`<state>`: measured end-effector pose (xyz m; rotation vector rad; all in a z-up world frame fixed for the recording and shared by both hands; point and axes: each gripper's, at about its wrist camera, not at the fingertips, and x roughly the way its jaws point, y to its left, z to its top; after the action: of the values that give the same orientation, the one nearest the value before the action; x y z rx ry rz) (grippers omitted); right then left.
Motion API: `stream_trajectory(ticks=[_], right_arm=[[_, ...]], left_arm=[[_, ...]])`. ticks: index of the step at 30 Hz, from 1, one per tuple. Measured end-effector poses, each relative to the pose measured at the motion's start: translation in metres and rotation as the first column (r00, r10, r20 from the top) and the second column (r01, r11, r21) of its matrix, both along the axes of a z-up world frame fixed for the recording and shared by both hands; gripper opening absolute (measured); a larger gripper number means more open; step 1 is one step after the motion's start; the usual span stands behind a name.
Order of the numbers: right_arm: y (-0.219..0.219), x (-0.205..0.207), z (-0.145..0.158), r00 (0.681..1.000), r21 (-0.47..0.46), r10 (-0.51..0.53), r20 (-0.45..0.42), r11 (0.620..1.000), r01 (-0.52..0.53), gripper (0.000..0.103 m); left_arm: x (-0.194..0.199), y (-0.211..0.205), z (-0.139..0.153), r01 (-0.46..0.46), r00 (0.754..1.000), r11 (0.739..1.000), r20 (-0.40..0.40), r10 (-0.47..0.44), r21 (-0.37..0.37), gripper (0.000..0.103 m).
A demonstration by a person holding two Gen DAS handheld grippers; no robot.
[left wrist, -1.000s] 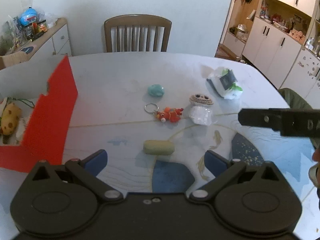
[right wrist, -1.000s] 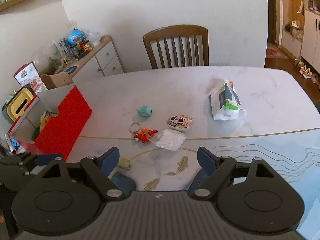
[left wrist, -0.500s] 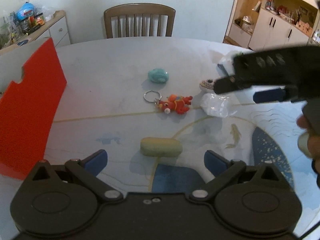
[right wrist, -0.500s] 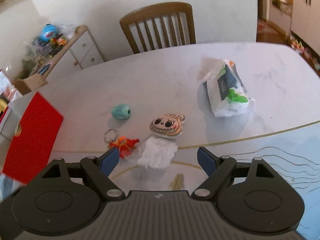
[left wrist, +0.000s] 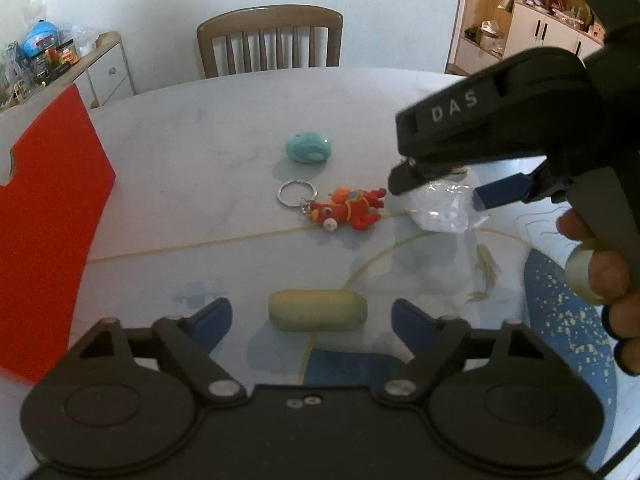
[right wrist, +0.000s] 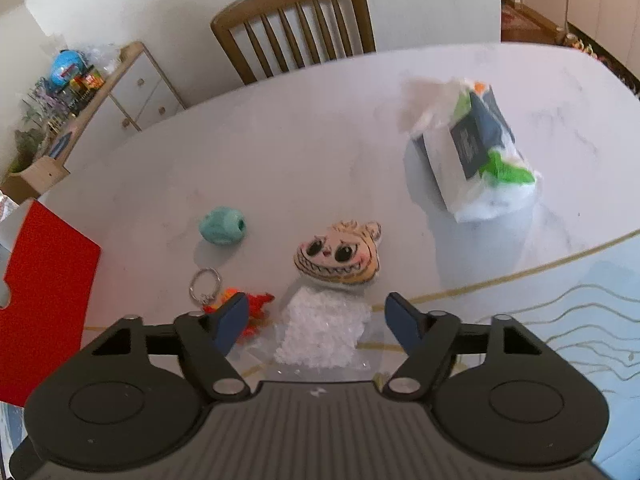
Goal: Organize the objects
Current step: 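Grasp the pale green soap bar with left tool while right tool grasps the bubble-wrap bag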
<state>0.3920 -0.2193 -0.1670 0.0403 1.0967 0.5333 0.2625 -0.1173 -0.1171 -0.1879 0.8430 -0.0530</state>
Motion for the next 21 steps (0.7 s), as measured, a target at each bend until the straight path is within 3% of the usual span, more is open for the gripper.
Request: stream_trajectory(ticks=[8, 13, 21], right_arm=[[-0.012, -0.009, -0.005, 1.000, 0.012, -0.009, -0.011, 1.000, 0.009, 0.052], [-0.019, -0.012, -0.005, 1.000, 0.015, -0.021, -0.010, 1.000, 0.022, 0.048], [-0.028, -0.023, 0.000, 0.999, 0.025, -0.031, -0.014, 0.999, 0.031, 0.040]], left_arm=[[0.000, -0.004, 0.000, 0.003, 1.000, 1.000, 0.012, -0.003, 0.024, 0.068], [-0.001, -0.006, 0.004, 0.015, 1.000, 1.000, 0.022, -0.015, 0.017, 0.050], [-0.001, 0.004, 0.008, -0.004, 1.000, 0.999, -0.007, 0.003, -0.036, 0.049]])
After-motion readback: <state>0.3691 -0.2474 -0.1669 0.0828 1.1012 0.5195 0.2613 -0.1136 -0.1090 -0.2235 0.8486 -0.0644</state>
